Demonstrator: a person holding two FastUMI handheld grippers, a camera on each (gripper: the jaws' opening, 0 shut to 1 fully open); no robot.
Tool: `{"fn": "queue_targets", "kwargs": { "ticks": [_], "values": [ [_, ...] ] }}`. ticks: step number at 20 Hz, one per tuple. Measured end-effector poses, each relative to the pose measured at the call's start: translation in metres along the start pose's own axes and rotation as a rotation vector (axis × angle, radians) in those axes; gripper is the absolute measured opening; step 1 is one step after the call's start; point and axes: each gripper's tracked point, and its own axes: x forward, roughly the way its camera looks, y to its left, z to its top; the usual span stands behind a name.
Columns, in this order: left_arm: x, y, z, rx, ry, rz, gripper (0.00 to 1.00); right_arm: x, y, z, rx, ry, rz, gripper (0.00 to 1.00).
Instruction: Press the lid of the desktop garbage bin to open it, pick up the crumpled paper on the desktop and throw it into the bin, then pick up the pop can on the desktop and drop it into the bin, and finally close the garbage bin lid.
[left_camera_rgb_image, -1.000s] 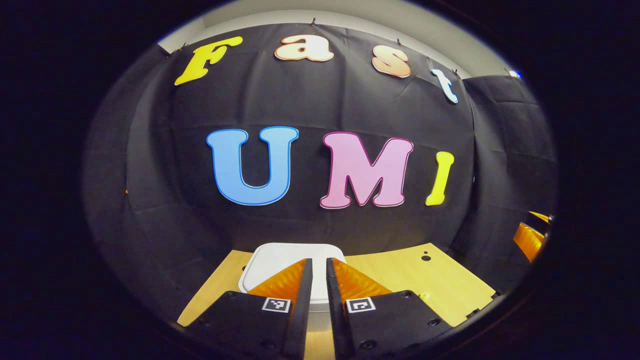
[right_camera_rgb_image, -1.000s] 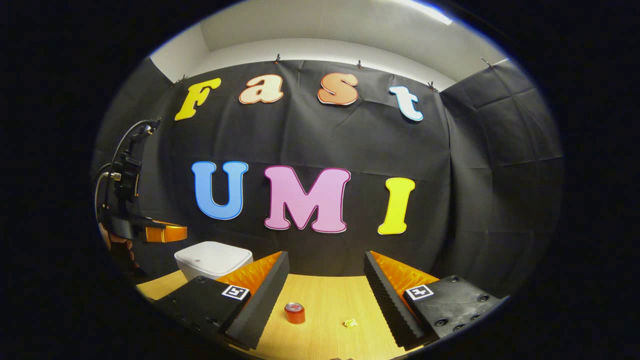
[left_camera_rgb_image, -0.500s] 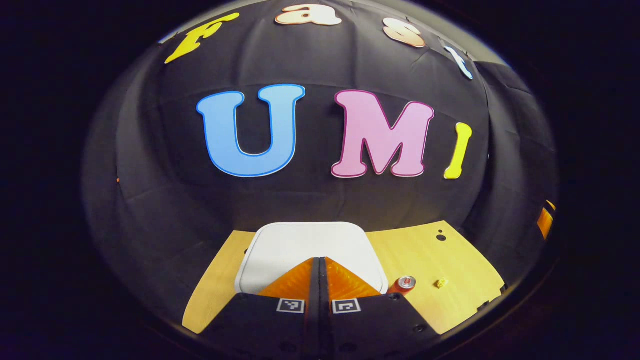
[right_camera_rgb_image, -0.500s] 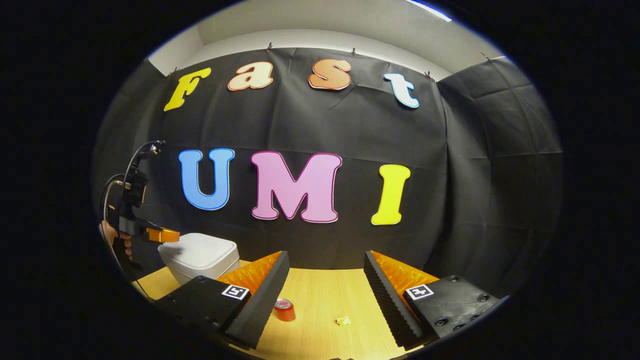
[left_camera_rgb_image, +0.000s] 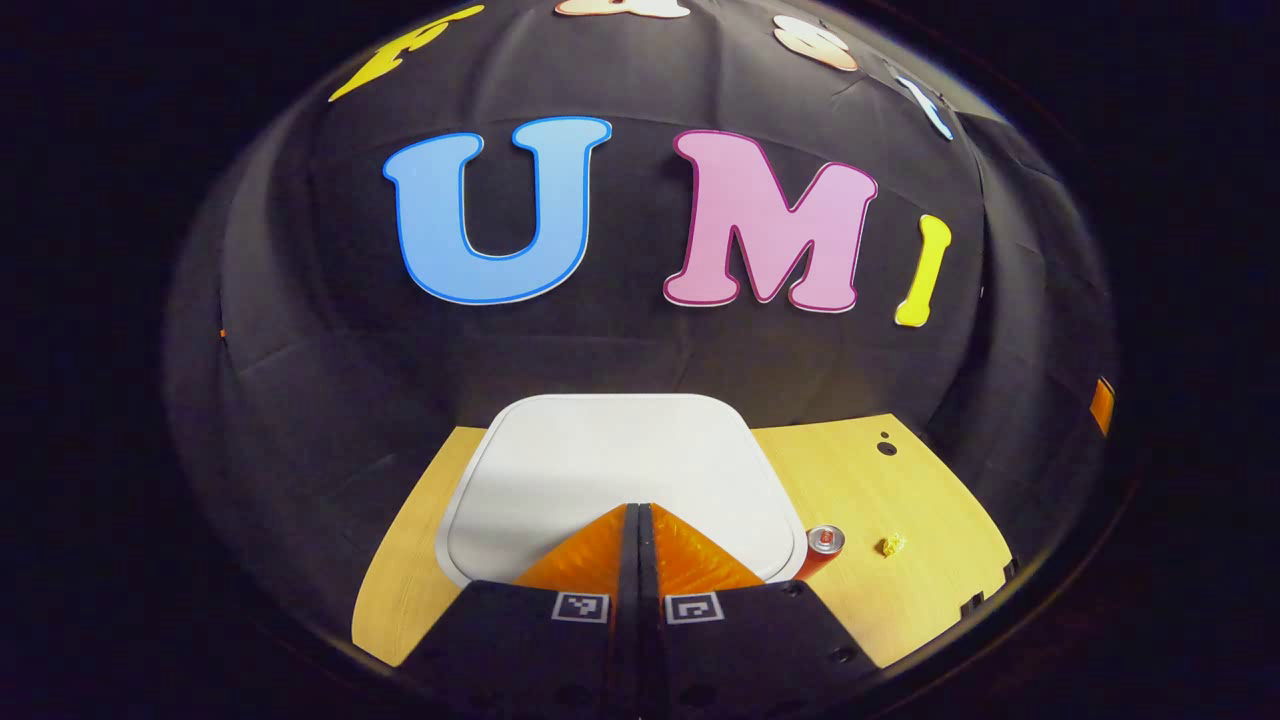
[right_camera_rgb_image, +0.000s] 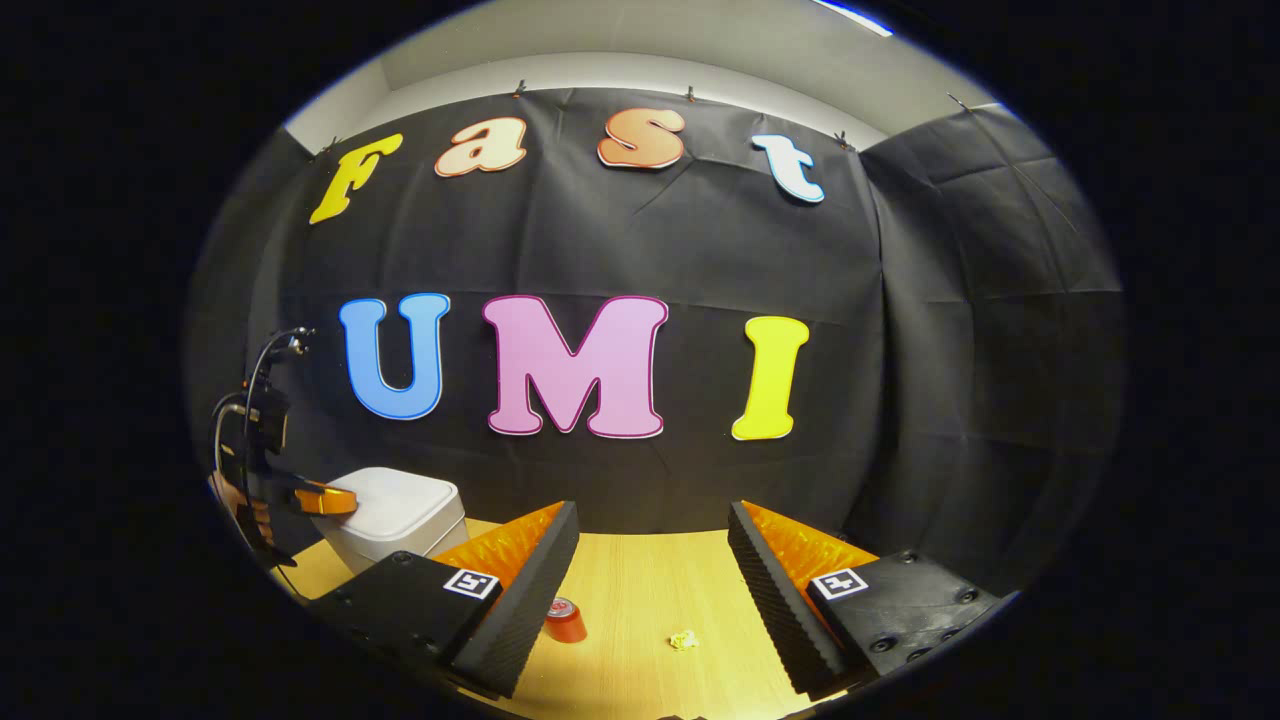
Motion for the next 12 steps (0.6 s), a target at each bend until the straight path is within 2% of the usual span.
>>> {"fn": "queue_targets", "kwargs": {
  "ticks": [2, 6, 8, 12],
  "values": [
    [0.002, -0.001, -0.003, -0.010, -0.005, 0.006, 0.07, 0.000, 0.000, -0.003, 0.010, 0.008, -0.001, 0.97],
    [0.000, -0.001, 0.000, 0.044, -0.024, 0.019, 0.07, -0.004, 0.002, -0.013, 0.007, 0.028, 0.006, 0.97],
    [-0.006, -0.003, 0.009, 0.075, -0.056, 0.037, 0.07, -0.005, 0.001, -0.014, 0.011, 0.036, 0.009, 0.97],
    [-0.034, -0.027, 0.045, 0.050, -0.187, 0.023, 0.06, -0.009, -0.003, -0.007, 0.012, 0.022, 0.005, 0.97]
  ]
}}
